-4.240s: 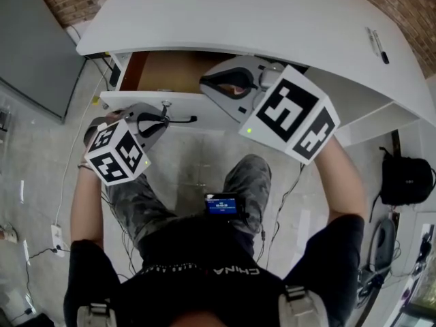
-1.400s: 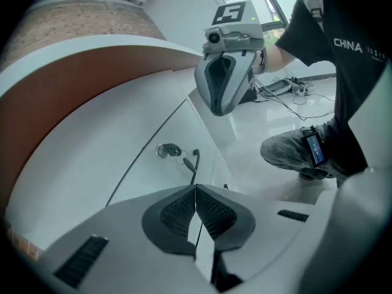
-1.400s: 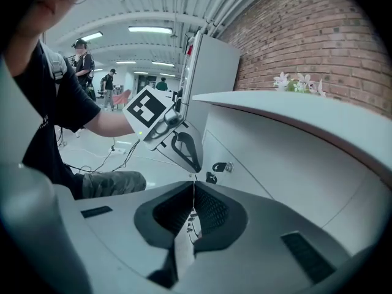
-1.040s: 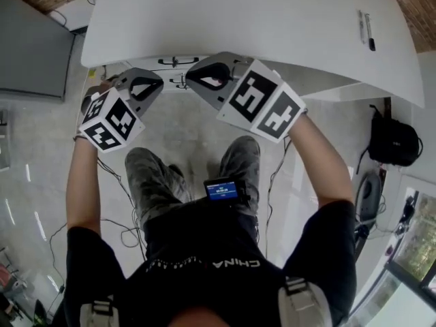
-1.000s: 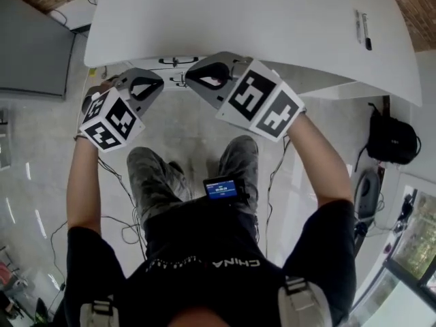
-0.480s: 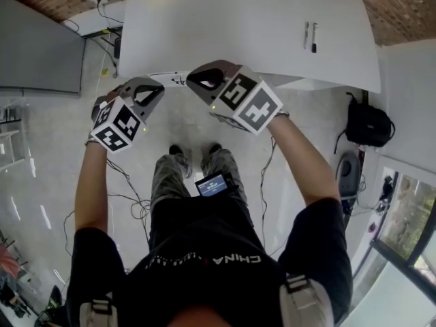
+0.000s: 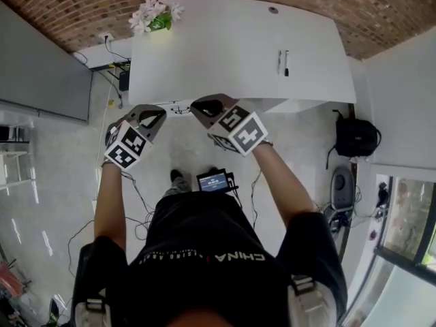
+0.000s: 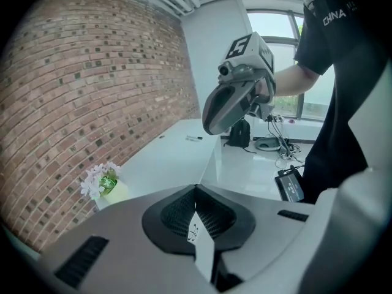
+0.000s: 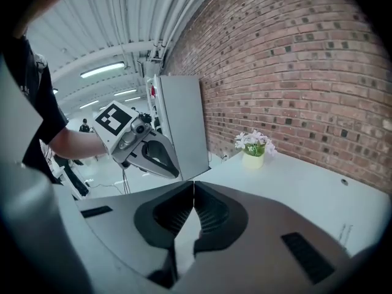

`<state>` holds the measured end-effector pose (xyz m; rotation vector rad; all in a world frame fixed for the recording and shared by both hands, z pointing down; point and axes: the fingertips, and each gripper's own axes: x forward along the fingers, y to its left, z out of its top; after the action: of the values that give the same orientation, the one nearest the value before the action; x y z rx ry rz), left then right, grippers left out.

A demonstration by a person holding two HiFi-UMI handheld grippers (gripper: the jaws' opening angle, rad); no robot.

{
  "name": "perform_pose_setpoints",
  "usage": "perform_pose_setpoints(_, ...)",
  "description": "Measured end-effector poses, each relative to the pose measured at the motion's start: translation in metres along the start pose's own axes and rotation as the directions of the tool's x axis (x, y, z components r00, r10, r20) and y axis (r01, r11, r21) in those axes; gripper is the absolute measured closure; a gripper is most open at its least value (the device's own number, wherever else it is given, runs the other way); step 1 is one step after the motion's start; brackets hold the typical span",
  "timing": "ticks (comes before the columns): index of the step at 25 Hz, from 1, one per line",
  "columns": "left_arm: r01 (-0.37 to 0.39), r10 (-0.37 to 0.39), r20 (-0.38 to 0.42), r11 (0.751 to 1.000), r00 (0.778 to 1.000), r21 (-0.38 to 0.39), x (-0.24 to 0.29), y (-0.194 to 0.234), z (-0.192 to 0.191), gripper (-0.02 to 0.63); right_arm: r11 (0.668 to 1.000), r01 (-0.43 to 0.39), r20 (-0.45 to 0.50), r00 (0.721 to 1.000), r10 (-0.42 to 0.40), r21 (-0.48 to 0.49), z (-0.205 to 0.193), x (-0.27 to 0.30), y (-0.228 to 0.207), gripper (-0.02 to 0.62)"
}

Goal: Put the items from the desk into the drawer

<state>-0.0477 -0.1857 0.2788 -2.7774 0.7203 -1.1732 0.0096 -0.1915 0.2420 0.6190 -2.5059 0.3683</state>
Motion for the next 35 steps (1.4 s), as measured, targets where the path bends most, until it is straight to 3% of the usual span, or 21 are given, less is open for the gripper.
perform_pose_setpoints(12, 0.021, -0.019, 0.065, 0.999, 0.998, -0.034, 0.001, -0.032, 0.012, 0.594, 0.998, 0.064, 0.021, 0.998, -0.064, 0.028, -0.045, -0.028, 0.005, 0.578)
perform_pose_setpoints(17, 0.017, -0.015, 0.045, 0.999, 0.999, -0.041, 0.008, -0.052, 0.014, 0.594, 0.998, 0.046, 0.009, 0.999, -0.046, 0.038, -0.064, -0.034, 0.015, 0.578)
perform_pose_setpoints(25, -0.023, 0.023, -0.001, 0.991, 1.0, -0.13, 0.005, -0.097, -0.004, 0.594, 0.995, -0.008, -0.002, 1.0, 0.008, 0.099, -0.104, -0.042, 0.022, 0.578)
perform_pose_setpoints(30, -0.038, 0.035, -0.022, 0.988, 0.999, -0.147, -0.016, -0.123, -0.031, 0.594, 0.993, -0.006, -0.007, 1.0, 0.007, 0.116, -0.124, -0.043, 0.055, 0.578)
perform_pose_setpoints(35, -0.062, 0.069, 0.042, 0.988, 0.997, -0.141, -0.052, -0.142, -0.035, 0.594, 0.989, 0.046, 0.014, 0.999, -0.048, 0.143, -0.126, -0.049, 0.088, 0.578)
